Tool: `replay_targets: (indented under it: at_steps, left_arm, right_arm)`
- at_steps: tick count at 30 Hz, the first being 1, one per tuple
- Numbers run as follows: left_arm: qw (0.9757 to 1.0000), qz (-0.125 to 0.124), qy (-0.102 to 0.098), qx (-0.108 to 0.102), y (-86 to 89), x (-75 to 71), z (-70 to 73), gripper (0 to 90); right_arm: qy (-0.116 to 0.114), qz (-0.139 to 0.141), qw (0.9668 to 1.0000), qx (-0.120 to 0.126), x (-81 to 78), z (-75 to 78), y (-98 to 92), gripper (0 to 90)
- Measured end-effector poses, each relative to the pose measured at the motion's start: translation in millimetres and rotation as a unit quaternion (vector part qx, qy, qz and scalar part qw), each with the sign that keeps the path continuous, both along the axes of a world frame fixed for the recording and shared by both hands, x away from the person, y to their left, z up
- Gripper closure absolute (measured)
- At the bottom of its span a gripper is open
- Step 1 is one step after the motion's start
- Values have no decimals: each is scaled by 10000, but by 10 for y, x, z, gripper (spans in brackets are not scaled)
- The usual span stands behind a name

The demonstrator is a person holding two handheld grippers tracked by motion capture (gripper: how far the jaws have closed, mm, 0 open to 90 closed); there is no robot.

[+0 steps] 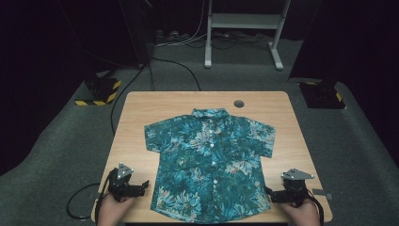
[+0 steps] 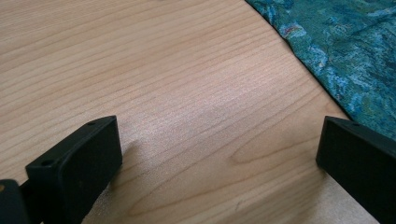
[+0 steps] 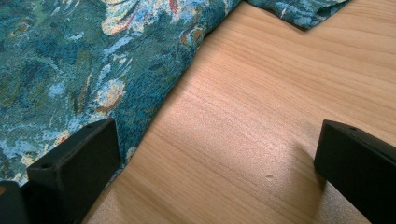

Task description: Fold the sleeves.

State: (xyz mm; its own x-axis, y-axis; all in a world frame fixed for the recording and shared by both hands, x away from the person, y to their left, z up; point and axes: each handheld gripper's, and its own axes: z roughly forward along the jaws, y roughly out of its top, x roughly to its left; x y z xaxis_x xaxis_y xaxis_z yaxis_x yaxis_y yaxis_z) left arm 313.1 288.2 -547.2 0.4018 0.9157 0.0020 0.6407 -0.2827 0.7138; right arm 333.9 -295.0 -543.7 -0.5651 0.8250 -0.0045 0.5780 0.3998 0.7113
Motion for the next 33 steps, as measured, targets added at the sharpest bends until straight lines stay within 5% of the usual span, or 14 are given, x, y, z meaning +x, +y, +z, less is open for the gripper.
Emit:
replay_targets:
  at_steps: [33]
  left_arm:
    - [10000, -43, 18, -34, -19, 92, 63, 6]
  right_arm:
    - [8, -38, 10000, 6, 23, 1, -9, 0]
